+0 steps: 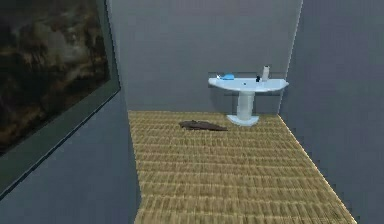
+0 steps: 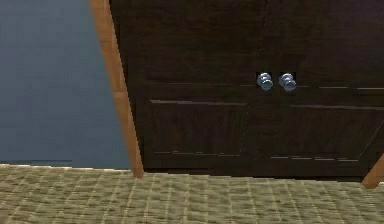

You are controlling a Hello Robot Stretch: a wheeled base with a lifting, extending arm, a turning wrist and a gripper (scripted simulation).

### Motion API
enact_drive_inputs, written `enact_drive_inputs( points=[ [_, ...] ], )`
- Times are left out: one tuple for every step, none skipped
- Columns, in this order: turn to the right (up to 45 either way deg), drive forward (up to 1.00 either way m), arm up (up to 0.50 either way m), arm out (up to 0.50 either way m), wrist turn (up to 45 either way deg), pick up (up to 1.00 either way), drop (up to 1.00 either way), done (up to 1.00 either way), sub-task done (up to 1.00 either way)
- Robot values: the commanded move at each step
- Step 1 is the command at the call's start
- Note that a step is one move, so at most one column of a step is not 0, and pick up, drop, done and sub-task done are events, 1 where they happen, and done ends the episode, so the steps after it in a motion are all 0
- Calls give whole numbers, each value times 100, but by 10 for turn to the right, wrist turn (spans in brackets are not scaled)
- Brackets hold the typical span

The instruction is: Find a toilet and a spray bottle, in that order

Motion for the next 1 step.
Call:
enact_drive_inputs(
  points=[
    [30, 0, 0, 0, 0, 0, 0, 0, 0]
  ],
)
